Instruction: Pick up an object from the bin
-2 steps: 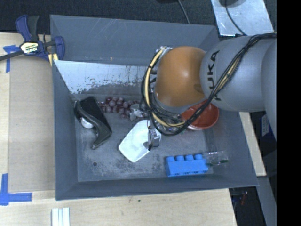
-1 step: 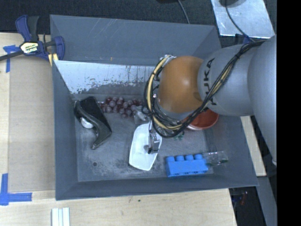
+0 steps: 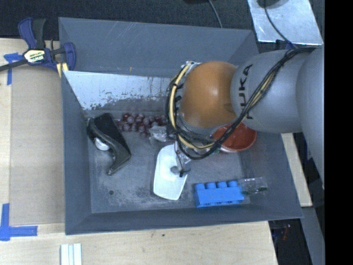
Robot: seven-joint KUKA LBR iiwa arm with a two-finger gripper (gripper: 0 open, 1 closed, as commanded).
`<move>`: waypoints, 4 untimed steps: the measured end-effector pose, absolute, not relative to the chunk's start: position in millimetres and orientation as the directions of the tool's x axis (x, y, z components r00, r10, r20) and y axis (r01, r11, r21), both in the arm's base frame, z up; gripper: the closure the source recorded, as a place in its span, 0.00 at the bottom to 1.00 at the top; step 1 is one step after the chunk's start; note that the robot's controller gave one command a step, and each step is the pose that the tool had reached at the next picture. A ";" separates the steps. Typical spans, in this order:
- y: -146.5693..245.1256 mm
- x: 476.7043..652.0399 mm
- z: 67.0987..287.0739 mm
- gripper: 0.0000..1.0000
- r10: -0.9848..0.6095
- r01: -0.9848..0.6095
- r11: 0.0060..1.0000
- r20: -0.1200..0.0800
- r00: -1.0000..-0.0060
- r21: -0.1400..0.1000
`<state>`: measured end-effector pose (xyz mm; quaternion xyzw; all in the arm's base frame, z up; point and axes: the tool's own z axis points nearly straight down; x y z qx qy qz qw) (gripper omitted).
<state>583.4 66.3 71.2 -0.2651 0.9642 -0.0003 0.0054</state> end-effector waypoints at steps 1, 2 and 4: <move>59.6 572.9 71.9 0.00 -0.226 -0.226 0.974 -0.008 -0.974 0.002; 65.8 584.9 73.4 1.00 -0.486 -0.486 0.874 -0.018 -0.874 -0.005; 65.5 581.6 88.7 1.00 -0.484 -0.484 0.875 -0.008 -0.875 0.000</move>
Offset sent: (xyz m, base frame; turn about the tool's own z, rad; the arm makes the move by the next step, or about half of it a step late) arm -0.0008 -0.0006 0.0001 0.0260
